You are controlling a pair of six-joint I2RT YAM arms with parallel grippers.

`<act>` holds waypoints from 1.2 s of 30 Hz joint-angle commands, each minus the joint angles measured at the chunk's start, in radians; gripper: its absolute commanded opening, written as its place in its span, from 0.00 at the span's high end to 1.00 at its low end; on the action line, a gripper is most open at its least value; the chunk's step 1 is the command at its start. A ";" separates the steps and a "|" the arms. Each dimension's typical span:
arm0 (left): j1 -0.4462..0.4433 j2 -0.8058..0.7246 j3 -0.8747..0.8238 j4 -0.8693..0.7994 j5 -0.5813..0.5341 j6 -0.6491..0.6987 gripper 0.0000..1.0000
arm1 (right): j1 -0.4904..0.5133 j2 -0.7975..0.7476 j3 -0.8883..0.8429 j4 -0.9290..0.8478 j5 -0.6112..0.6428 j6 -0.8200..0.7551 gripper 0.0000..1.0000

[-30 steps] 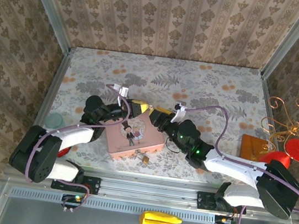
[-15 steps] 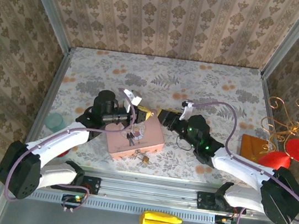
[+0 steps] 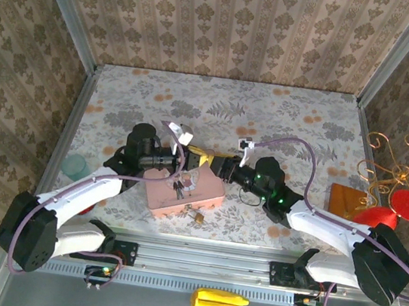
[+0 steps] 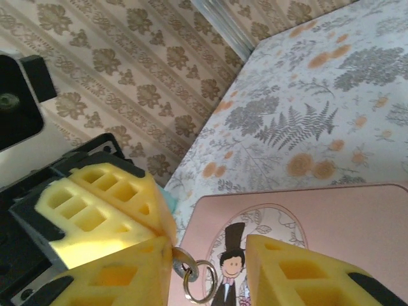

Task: Unlock the padlock with the key

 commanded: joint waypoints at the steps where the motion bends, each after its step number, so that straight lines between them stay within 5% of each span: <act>1: 0.020 0.001 -0.031 0.168 0.096 -0.097 1.00 | 0.006 -0.017 -0.025 0.075 -0.024 -0.046 0.65; 19: 0.026 -0.001 -0.055 0.280 0.144 -0.166 1.00 | 0.009 -0.062 -0.008 0.076 -0.111 -0.092 0.75; 36: 0.025 0.006 -0.052 0.291 0.151 -0.178 1.00 | 0.011 -0.104 -0.002 0.076 -0.125 -0.124 0.65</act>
